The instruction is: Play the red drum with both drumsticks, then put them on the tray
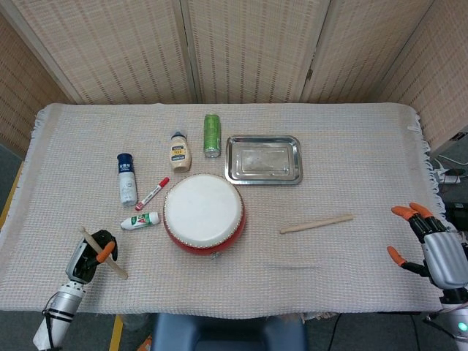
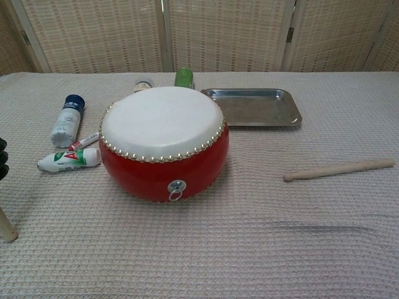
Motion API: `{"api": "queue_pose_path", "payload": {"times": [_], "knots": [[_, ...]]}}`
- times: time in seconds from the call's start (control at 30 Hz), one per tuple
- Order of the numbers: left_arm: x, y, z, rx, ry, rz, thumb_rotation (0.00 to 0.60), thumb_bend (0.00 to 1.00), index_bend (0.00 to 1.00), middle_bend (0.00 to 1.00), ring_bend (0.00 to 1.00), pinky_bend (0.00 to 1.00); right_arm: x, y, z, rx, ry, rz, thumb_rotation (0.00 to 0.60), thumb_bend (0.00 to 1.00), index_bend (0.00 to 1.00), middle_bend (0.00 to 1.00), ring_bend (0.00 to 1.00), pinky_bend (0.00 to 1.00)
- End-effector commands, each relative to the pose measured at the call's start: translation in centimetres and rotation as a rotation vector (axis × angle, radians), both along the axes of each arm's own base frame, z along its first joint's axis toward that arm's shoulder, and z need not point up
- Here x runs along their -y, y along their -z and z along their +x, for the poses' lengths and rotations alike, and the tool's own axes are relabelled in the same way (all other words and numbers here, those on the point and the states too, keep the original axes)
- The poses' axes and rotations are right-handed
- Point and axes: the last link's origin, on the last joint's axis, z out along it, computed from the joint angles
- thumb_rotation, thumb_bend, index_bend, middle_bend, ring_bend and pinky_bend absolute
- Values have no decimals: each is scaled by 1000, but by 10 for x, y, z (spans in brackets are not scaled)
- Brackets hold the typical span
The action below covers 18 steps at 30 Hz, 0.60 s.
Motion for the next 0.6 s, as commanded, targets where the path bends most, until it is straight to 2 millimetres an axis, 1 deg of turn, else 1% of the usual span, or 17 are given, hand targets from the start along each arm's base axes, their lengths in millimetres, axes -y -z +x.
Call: {"api": "queue_pose_path", "payload": {"times": [0.03, 0.17, 0.4, 0.6], "knots": [[2, -1, 1, -14, 12, -4, 403, 286, 632, 668, 637, 666, 0, 0, 1, 0, -2, -1, 600, 193, 218, 205, 95, 252], [4, -3, 5, -35, 38, 1, 394, 273, 625, 667, 626, 653, 0, 0, 2, 0, -6, -2, 600, 193, 218, 205, 95, 252], [8, 3, 3, -136, 62, 28, 398, 274, 707, 746, 700, 732, 0, -1, 2, 0, -7, -7, 600, 193, 218, 205, 94, 252], [13, 10, 0, -178, 63, 20, 397, 276, 747, 785, 727, 739, 0, -1, 2, 3, -5, -8, 600, 193, 218, 205, 94, 252]]}}
